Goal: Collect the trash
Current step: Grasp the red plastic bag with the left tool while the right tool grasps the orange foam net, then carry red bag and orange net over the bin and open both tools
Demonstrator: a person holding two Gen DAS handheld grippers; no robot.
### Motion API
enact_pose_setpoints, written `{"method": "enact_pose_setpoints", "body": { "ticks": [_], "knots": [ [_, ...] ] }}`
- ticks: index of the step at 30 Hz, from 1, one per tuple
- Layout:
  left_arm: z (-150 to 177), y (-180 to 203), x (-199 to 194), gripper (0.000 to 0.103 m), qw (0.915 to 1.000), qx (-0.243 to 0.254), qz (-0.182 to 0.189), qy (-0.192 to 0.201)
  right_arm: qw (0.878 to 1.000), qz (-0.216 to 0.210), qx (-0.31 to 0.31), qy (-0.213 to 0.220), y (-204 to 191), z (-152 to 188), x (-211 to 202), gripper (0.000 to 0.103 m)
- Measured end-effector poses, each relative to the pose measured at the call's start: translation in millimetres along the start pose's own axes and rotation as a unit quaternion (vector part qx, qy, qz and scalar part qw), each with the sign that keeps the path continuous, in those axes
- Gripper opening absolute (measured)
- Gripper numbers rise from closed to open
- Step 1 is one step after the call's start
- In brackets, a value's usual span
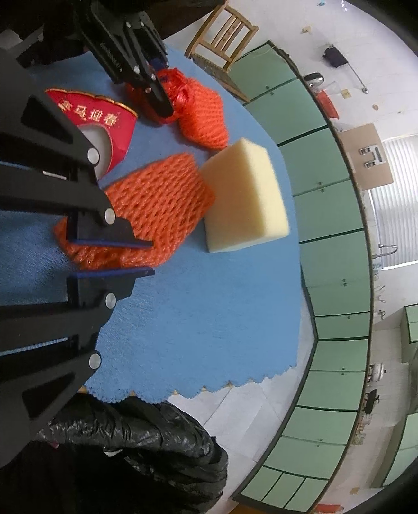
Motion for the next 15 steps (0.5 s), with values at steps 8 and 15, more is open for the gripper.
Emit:
{"method": "enact_pose_setpoints", "body": {
  "ticks": [8,15],
  "knots": [
    [-8,7,-16,0.035,0.9996,0.008,0.004,0.026,0.999,0.001,0.000,0.032,1,-6,-28,0.011],
    [-16,18,-32,0.035,0.9988,0.017,0.010,0.046,0.999,0.005,-0.001,0.053,2,-8,-53,0.010]
  ]
}}
Point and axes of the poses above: each gripper's, at about its wrist camera, not at the fingertips, and x roughly the way its jaws point, y to its right, z to its underside, the point moved 1 cm from there along x, roughly the way its jaws point, and after that the axes turned 9 degrees about -y, right-handed, at the moved point
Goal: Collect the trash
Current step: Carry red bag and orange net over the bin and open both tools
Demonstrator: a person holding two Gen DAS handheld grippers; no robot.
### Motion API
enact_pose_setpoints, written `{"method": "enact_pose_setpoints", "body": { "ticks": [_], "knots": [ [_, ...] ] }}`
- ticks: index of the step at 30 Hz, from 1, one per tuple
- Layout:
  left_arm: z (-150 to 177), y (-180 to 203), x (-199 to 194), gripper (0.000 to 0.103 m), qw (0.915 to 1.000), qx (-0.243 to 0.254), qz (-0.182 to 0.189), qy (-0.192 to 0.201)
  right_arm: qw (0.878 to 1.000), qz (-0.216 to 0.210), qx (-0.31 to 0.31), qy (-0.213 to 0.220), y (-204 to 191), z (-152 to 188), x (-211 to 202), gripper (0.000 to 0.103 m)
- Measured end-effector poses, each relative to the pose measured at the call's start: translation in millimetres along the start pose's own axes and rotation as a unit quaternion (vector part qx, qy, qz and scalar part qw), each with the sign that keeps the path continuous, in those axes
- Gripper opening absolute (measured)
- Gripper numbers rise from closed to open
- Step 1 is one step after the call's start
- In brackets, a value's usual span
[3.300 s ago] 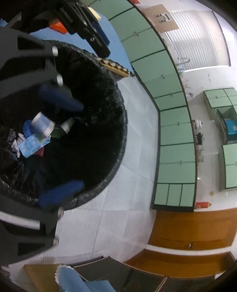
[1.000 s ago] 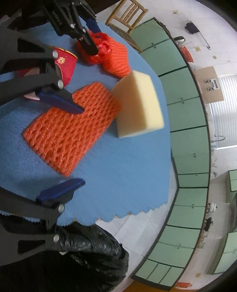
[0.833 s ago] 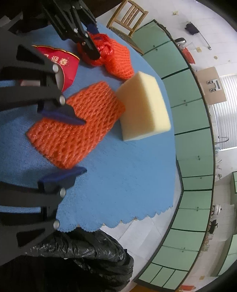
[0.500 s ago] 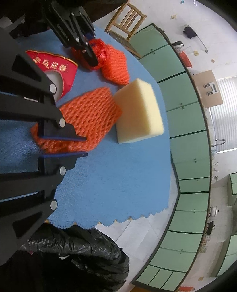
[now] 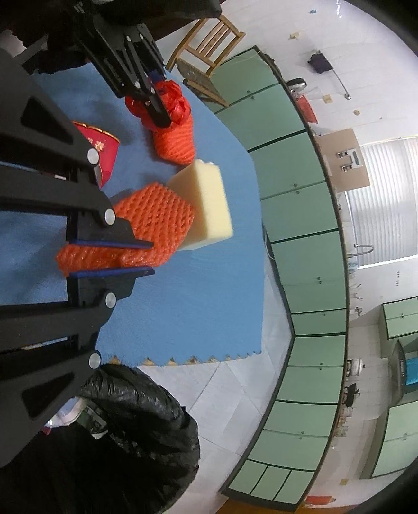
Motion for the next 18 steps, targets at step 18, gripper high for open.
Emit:
{"method": "enact_pose_setpoints", "body": {
  "ticks": [18],
  "knots": [
    [-15,38,-35,0.035,0.9982,0.028,0.034,0.040,0.999,0.017,0.013,0.048,15,1,-56,0.010]
  ]
}}
Point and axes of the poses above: each gripper's, at about its wrist camera, not at the fingertips, and x roughly the way its jaws point, y to its right, z to its underside, the point moved 1 cm from there along x, roughly the way its jaws point, and after that the axes turned 9 degrees about -y, right-handed, at the moved point
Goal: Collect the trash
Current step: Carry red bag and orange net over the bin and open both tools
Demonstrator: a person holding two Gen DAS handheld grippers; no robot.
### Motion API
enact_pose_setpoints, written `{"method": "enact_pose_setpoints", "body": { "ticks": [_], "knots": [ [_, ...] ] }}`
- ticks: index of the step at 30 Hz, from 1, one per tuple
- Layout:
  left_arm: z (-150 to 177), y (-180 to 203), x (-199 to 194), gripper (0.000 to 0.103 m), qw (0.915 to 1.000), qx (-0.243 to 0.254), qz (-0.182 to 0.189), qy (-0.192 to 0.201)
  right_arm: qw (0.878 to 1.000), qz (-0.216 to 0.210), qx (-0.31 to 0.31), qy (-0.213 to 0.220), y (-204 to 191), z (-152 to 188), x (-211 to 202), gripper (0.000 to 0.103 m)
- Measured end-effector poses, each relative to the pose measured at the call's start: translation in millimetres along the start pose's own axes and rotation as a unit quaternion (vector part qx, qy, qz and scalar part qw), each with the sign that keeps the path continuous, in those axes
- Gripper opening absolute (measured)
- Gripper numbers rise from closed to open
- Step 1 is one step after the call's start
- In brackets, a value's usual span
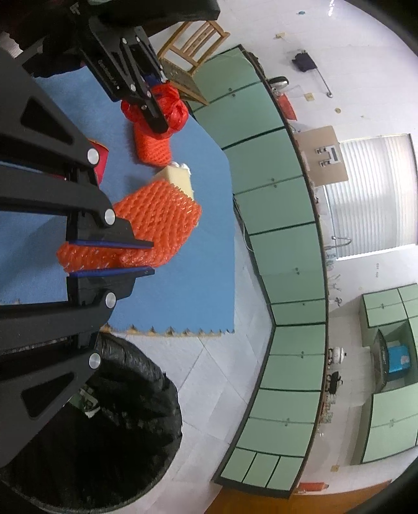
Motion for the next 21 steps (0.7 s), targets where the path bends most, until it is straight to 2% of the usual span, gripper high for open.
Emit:
{"method": "enact_pose_setpoints", "body": {
  "ticks": [12,21],
  "knots": [
    [-14,51,-4,0.035,0.9984,0.032,0.043,0.018,0.998,0.043,0.040,0.027,46,4,-42,0.010],
    [-26,110,6,0.034,0.9932,0.061,0.095,0.026,0.992,0.095,0.077,0.041,94,19,-76,0.010]
  ]
}}
Point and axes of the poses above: each gripper's, at about its wrist camera, not at the fingertips, and x roughly the way its jaws point, y to its right, z to its underside, the point moved 1 cm from there along x, roughly the way its jaws point, and after that the axes turned 9 degrees about -y, right-handed, at the moved point
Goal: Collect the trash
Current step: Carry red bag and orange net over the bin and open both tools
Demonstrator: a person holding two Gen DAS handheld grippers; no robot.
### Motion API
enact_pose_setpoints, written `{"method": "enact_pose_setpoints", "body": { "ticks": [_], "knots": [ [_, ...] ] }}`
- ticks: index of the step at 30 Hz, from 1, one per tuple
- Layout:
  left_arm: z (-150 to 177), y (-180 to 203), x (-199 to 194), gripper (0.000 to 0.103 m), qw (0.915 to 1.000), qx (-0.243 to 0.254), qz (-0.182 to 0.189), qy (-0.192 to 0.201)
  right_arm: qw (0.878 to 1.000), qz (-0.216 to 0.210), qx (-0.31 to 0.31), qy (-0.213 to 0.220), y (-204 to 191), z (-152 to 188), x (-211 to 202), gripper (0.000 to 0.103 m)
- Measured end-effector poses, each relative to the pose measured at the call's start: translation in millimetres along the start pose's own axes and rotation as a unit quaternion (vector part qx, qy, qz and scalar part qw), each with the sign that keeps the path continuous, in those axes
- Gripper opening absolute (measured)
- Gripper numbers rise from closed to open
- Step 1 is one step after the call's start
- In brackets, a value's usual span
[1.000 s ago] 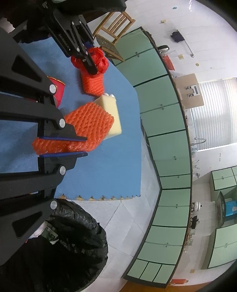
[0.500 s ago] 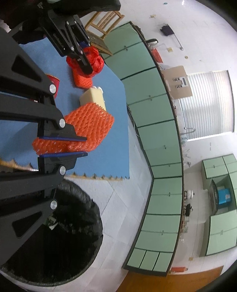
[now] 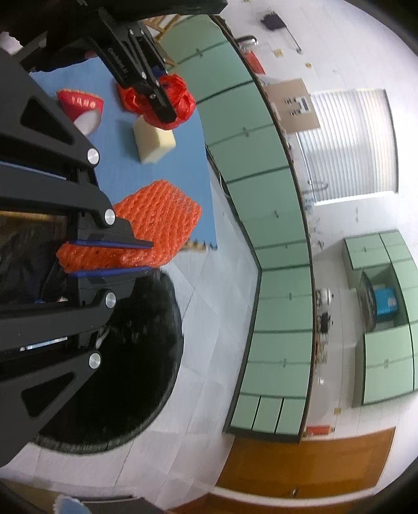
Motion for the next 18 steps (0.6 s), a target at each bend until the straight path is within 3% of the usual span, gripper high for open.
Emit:
{"method": "enact_pose_setpoints", "body": {
  "ticks": [18],
  "knots": [
    [-2,117,67,0.034,0.9941,0.062,0.088,-0.014,0.993,0.091,0.076,-0.013,104,28,-12,0.010]
  ]
}}
Point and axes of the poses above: each gripper's, at about its wrist camera, not at the fingertips, and x roughly the way its jaws point, y to its right, z to its underside, the point moved 1 cm from there along x, roughly the way its jaws point, and after that the axes turned 9 degrees about -y, right-handed, at the moved point
